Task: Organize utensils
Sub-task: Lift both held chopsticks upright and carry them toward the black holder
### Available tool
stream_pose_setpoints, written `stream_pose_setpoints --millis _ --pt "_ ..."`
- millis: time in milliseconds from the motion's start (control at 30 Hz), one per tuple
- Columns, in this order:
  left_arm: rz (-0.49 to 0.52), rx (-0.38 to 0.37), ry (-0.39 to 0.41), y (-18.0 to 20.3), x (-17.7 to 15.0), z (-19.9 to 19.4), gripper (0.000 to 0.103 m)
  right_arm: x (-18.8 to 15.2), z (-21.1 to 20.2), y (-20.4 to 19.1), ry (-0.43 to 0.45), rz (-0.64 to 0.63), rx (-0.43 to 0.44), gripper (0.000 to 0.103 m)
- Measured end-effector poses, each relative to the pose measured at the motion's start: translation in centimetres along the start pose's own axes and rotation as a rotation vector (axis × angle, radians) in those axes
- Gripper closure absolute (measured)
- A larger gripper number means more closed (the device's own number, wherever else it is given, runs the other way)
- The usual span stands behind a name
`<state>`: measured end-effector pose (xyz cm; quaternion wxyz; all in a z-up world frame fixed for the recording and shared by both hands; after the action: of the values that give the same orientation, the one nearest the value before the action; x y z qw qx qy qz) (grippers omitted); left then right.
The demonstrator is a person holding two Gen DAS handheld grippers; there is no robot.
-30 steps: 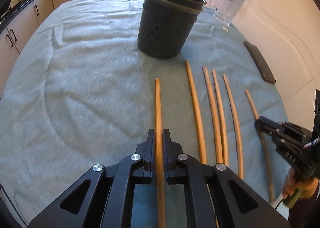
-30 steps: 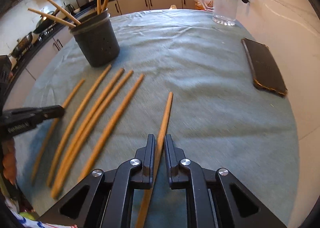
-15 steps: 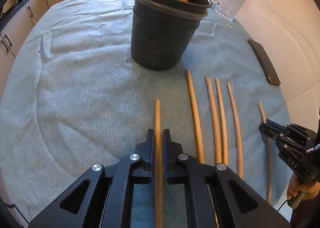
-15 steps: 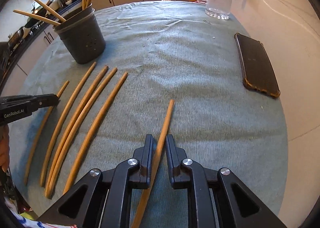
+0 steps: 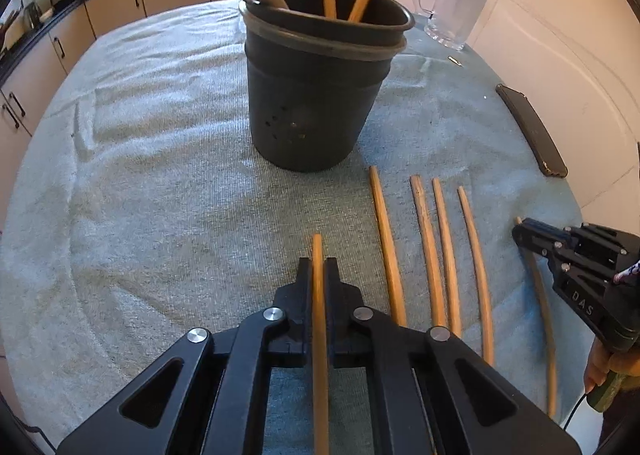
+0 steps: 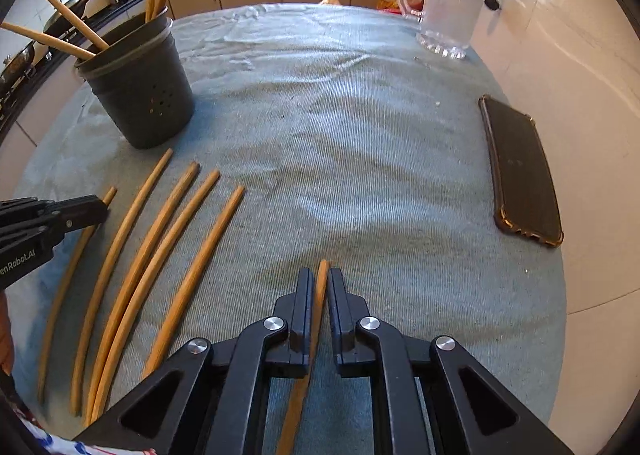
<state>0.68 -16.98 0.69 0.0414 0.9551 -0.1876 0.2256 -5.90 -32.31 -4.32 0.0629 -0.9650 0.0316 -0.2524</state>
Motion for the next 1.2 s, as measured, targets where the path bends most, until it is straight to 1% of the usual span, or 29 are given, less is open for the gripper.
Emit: stream_pose_setpoints --millis 67,167,367,500,600,733,867,1100,1200 --pt "-0.017 0.001 0.017 -0.3 -0.2 -0.6 0.098 -0.1 -0.2 0.1 0.021 0.018 0.028 0.098" --pt "-0.045 0.004 0.076 -1.2 -0.3 -2.9 0.098 -0.1 -1.5 0.3 0.078 0.041 0.055 0.098" --pt "-0.083 -0.016 0.225 -2.5 -1.1 -9.0 0.098 -0.3 -6.9 -0.8 0.243 0.032 0.095 0.098" --pt "-0.085 -0.026 0.331 -2.4 -2.1 -13.1 0.098 -0.9 -9.9 -2.1 0.317 0.010 0.109 0.097" --pt "-0.084 -0.030 0.382 -1.8 -2.8 -14.9 0.098 -1.5 -11.9 -3.1 0.370 -0.007 0.122 0.097" --pt "-0.078 -0.024 0.429 -1.6 -4.1 -17.0 0.098 -2.4 -14.5 -4.0 0.434 -0.013 0.154 0.097" --pt "-0.068 -0.013 0.466 -1.4 -5.3 -18.7 0.098 -3.2 -16.3 -4.8 0.481 -0.027 0.164 0.097" --pt "-0.070 -0.030 0.490 -1.3 -6.5 -20.6 0.098 -4.2 -17.9 -5.9 0.516 -0.051 0.186 0.097" --pt "-0.066 -0.038 0.513 -1.1 -6.9 -21.6 0.098 -4.5 -18.5 -6.3 0.529 -0.057 0.197 0.097"
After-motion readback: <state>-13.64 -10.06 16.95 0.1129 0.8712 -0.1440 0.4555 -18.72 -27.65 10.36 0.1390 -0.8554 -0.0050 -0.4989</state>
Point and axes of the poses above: each gripper's, at about its wrist camera, not at the fingertips, and z roughly the way its jaws point, y to its right, x to its top, the point moved 1 cm from there along z, roughly the way its jaws point, and after that the axes turned 9 degrees about x, right-handed, at the moved point
